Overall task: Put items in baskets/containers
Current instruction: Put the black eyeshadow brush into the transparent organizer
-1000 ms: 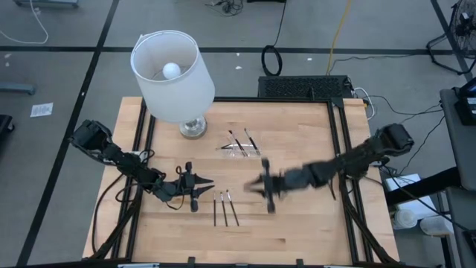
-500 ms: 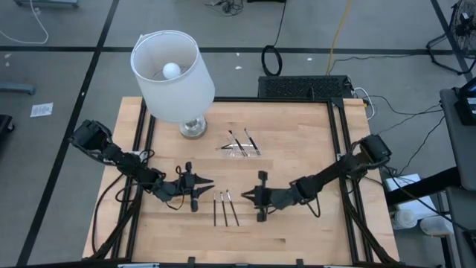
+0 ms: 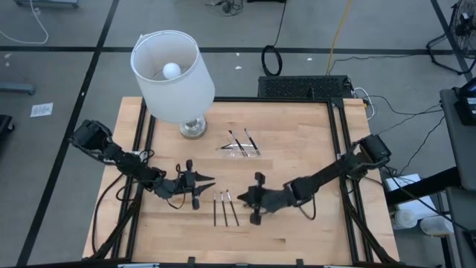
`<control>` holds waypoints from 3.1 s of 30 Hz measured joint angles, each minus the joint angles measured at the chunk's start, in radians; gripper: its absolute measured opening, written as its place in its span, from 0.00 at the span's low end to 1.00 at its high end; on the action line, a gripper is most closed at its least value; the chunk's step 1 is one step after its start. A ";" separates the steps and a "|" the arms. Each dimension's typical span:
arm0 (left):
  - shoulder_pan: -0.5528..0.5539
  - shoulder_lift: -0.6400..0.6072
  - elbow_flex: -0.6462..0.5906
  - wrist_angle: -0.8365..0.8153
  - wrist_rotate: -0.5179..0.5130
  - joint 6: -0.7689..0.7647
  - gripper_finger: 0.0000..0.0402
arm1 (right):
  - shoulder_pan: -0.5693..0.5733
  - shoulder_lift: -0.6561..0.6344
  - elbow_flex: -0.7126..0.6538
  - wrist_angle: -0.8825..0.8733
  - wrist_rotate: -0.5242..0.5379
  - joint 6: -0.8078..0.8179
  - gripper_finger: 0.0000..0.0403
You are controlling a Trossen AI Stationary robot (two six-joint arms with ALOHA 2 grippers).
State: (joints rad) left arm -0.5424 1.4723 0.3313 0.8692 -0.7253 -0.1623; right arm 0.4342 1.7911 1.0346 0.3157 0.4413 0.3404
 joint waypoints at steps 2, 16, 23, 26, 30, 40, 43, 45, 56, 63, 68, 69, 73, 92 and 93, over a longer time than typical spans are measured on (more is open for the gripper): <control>0.000 0.000 0.000 0.001 0.000 0.000 0.22 | 0.019 0.033 0.105 -0.147 0.044 0.020 0.00; -0.002 0.000 0.000 0.000 0.017 -0.027 0.22 | 0.007 0.311 0.522 -0.570 0.084 0.117 0.01; -0.002 0.000 0.000 -0.004 0.022 -0.030 0.22 | -0.026 0.363 0.518 -0.593 -0.030 0.190 0.20; -0.003 0.000 0.000 -0.004 0.022 -0.030 0.22 | -0.030 0.370 0.520 -0.593 -0.034 0.199 0.32; -0.003 0.000 0.000 -0.001 0.022 -0.031 0.22 | -0.041 0.372 0.519 -0.633 -0.049 0.244 0.45; -0.002 0.000 0.000 -0.002 0.021 -0.032 0.22 | -0.053 0.404 0.508 -0.611 -0.049 0.254 0.52; -0.002 0.000 0.000 -0.004 0.021 -0.032 0.22 | -0.059 0.426 0.510 -0.587 -0.069 0.243 0.50; -0.002 0.000 0.000 -0.003 0.021 -0.031 0.22 | -0.068 0.441 0.510 -0.587 -0.089 0.245 0.48; -0.002 0.000 0.000 -0.005 0.021 -0.031 0.22 | -0.081 0.438 0.510 -0.675 -0.106 0.143 0.26; -0.002 0.000 0.001 -0.005 0.021 -0.030 0.22 | -0.097 0.438 0.509 -0.684 -0.182 0.054 0.04; -0.002 0.000 0.000 -0.005 0.021 -0.029 0.22 | -0.108 0.438 0.508 -0.679 -0.182 0.047 0.02; -0.003 0.000 0.000 -0.005 0.021 -0.029 0.22 | -0.111 0.438 0.508 -0.673 -0.182 0.044 0.01; -0.002 0.000 0.000 -0.005 0.021 -0.027 0.22 | -0.111 0.399 0.504 -0.649 -0.130 0.026 0.01; -0.023 0.000 0.000 0.022 0.044 0.033 0.22 | -0.004 -0.117 0.182 -0.271 0.137 -0.270 0.00; -0.020 0.000 0.000 0.031 0.045 0.056 0.22 | 0.001 -0.155 0.116 -0.155 0.132 -0.313 0.00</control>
State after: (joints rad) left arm -0.5621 1.4723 0.3317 0.8998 -0.6807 -0.1064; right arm 0.4352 1.6357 1.1509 0.1611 0.5732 0.0271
